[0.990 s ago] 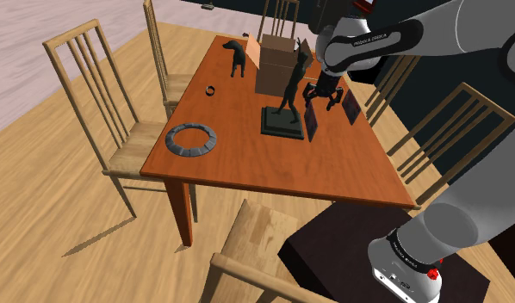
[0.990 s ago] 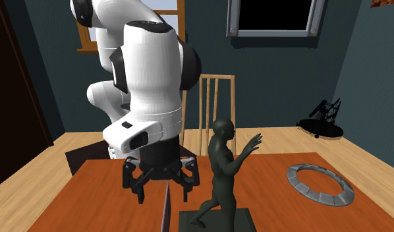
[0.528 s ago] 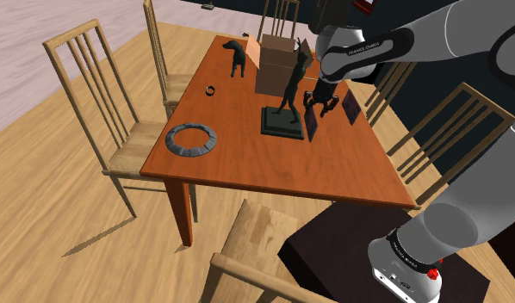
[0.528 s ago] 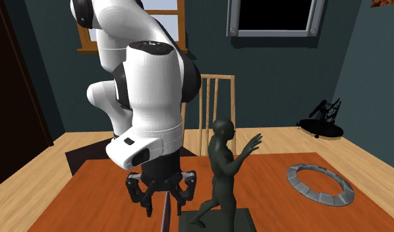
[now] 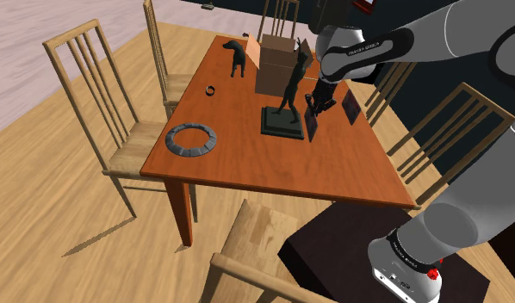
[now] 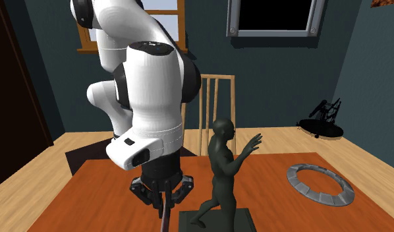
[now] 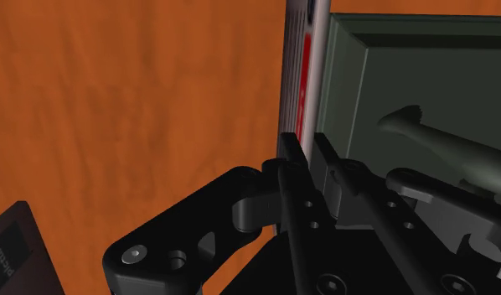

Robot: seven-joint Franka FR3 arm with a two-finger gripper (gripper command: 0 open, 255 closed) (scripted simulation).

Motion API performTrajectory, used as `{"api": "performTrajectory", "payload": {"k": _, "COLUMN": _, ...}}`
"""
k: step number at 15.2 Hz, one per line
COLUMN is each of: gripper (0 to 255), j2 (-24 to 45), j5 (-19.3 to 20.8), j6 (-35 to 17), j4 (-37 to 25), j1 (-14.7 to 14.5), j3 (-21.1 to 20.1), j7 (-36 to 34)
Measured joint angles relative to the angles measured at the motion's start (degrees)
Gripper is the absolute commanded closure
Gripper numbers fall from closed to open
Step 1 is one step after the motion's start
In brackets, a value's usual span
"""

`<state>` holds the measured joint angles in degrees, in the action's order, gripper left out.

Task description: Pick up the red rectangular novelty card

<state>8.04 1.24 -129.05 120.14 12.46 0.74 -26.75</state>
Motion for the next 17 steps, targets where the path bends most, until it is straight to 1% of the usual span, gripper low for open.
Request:
{"api": "performTrajectory", "payload": {"k": 4, "gripper": 255, "j2": -0.59, "j5": -0.02, "j6": 1.46, "j4": -0.84, "j1": -0.02, "j3": -0.02, "j7": 0.00}}
{"api": "performTrajectory", "payload": {"k": 17, "gripper": 255, "j2": -4.83, "j5": -0.07, "j6": 10.57, "j4": -5.73, "j1": -0.02, "j3": -0.02, "j7": 0.21}}
